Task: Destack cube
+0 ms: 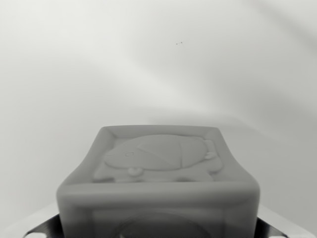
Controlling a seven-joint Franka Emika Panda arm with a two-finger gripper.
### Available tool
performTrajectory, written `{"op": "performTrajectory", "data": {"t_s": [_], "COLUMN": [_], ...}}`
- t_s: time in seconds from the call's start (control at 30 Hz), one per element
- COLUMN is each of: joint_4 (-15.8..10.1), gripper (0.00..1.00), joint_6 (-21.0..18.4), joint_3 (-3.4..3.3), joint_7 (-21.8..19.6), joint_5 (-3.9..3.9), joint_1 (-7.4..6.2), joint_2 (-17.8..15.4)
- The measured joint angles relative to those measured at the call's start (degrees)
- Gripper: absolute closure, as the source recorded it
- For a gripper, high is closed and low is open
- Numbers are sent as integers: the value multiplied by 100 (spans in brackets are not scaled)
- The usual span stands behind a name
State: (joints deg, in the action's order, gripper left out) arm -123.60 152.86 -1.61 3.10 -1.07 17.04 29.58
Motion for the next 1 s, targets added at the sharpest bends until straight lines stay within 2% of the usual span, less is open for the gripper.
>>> {"op": "performTrajectory", "data": {"t_s": [0.57, 1.0], "joint_4": [108, 152], "gripper": [100, 100], "joint_6": [281, 371], "joint_3": [26, 38], "joint_7": [2, 2], "joint_5": [-2, -2], "joint_1": [23, 37], "joint_2": [391, 525]}}
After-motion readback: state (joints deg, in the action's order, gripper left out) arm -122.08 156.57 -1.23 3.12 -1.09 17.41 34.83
